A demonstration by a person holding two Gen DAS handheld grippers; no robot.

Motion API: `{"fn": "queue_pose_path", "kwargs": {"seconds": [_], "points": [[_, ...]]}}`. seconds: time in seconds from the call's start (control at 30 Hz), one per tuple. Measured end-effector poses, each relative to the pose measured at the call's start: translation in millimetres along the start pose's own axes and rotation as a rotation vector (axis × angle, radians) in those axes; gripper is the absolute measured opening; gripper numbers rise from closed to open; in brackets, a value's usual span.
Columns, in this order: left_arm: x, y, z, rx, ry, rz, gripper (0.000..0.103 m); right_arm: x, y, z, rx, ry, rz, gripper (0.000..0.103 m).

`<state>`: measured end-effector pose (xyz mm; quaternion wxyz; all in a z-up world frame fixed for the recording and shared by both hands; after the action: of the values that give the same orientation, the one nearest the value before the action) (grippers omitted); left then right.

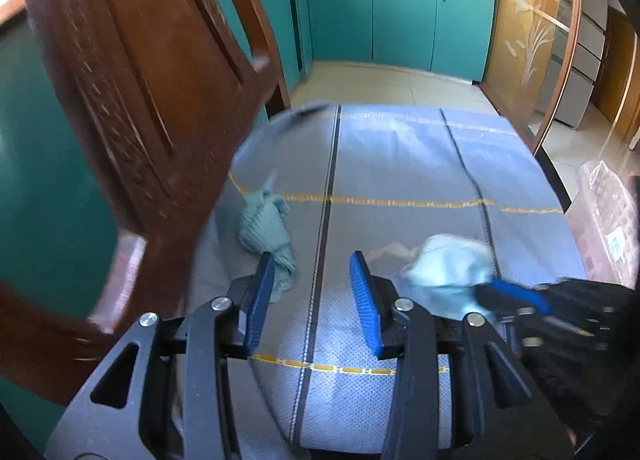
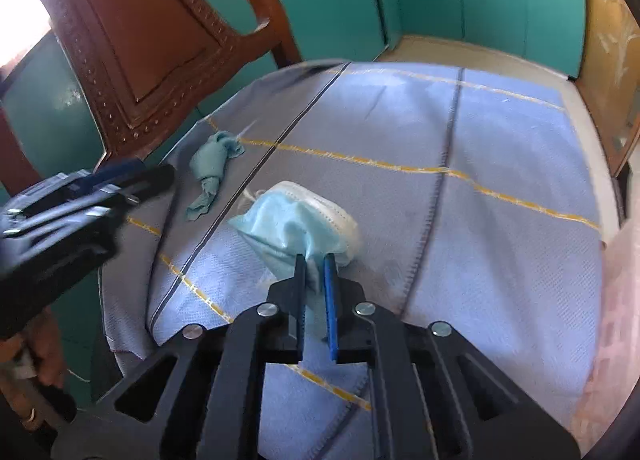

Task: Collect trash
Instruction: 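Move both open tools back over the table toward the mask and teal cloth, then grasp the blue face mask with the right tool while the left tool grasps the teal cloth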

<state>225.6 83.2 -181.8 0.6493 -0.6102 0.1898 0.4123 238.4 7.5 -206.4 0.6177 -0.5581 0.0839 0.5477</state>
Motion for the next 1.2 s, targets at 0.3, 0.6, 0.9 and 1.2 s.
{"fn": "queue_pose_path", "kwargs": {"seconds": [0.3, 0.6, 0.9, 1.2], "points": [[52.3, -0.5, -11.5, 0.004, -0.075, 0.071, 0.054, -55.0, 25.7, -30.3, 0.049, 0.069, -0.050, 0.008], [85.4, 0.0, -9.6, -0.056, -0.032, 0.144, 0.036, -69.2, 38.2, -33.5, 0.064, 0.077, -0.055, 0.008], [64.4, -4.8, -10.3, -0.048, 0.030, 0.070, 0.004, -71.8, 41.1, -27.9, 0.065, 0.085, -0.049, 0.008], [-3.5, -2.4, -47.2, 0.044, 0.310, -0.003, 0.004, -83.1, 36.4, -35.5, 0.091, 0.108, -0.079, 0.008]]}}
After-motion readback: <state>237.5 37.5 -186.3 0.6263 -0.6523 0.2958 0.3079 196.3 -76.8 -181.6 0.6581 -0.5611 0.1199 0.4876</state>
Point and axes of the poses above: each gripper's, at about its wrist camera, not at the fingertips, and x roughly the way its jaws point, z to its left, y to its underside, the point moved 6 cm from there along x, roughly the way its jaws point, and after that the axes turned 8 degrees about -y, right-handed, at the moved point
